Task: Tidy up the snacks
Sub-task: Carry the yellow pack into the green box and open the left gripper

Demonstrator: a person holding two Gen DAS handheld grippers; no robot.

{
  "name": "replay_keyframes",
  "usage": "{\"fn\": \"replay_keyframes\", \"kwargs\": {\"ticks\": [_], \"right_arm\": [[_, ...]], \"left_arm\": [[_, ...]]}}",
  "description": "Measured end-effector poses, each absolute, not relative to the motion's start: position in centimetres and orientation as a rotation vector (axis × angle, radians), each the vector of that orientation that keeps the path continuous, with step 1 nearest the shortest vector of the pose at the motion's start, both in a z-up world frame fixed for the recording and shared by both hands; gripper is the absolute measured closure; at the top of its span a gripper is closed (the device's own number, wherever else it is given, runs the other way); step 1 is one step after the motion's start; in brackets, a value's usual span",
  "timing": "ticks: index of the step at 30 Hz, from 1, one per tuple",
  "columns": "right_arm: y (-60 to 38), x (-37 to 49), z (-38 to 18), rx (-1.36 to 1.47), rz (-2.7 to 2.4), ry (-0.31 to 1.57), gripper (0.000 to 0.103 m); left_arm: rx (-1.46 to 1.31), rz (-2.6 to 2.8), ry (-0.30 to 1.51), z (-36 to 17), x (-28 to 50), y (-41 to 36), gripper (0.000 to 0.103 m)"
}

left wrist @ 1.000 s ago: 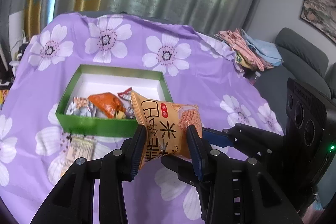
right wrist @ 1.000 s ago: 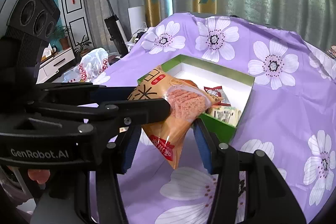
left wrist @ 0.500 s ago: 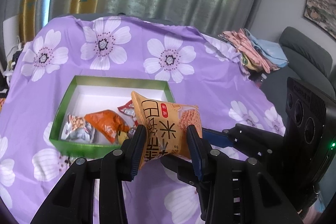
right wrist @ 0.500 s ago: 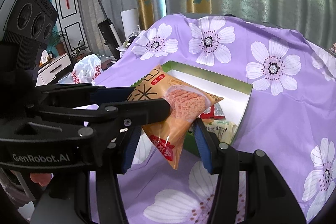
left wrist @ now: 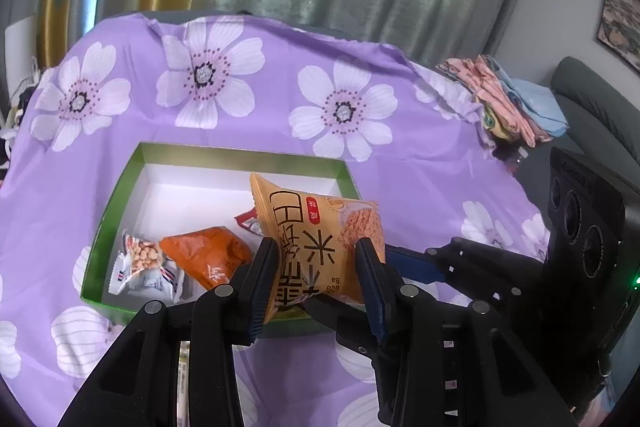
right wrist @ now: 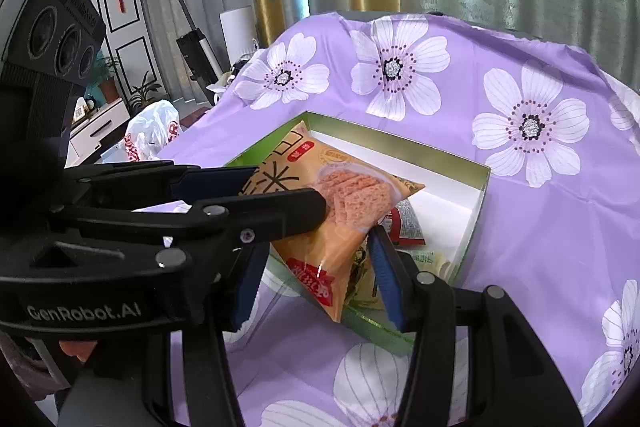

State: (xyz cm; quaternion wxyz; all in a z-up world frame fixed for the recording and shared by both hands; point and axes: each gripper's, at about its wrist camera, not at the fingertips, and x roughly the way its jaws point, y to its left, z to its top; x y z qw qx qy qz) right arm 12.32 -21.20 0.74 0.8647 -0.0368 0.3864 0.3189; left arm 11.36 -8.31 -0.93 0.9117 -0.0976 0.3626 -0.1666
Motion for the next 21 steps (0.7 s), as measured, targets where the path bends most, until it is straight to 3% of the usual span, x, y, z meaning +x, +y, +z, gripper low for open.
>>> {"fn": "replay_keyframes", "kwargs": {"ticks": [21], "right_arm": [[-20.6,15.1,-1.7,-0.076,0.660,0.863,0.051]], "left_arm": [[-0.208,-0.342,0.792,-3.2,14.3,-7.9,0.063]]}}
